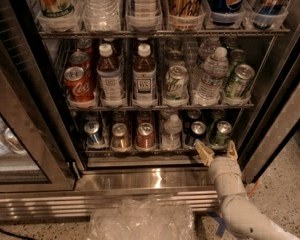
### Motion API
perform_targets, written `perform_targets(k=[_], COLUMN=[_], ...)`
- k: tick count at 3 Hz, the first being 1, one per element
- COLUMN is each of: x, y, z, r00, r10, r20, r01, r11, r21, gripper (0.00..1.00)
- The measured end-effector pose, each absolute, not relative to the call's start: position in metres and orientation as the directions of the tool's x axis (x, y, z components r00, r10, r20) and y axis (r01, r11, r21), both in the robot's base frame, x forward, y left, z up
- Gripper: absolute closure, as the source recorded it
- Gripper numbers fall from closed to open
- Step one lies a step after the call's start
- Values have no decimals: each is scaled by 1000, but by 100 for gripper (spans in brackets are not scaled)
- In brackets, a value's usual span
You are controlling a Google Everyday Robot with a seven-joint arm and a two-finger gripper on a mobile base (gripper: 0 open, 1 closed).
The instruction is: Pick green can from bottom shelf of fridge
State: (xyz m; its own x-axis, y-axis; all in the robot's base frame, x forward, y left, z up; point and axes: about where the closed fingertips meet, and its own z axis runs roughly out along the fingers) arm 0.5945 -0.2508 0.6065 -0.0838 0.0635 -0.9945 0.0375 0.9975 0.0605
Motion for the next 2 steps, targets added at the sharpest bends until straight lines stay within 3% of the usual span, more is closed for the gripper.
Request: perform_targets(k=[2], x=[602], y=[-262], z=[605], r00=[-74], r10=[59], r20=[-996], r01=[60], r11=[997], r21=[55], gripper=[30])
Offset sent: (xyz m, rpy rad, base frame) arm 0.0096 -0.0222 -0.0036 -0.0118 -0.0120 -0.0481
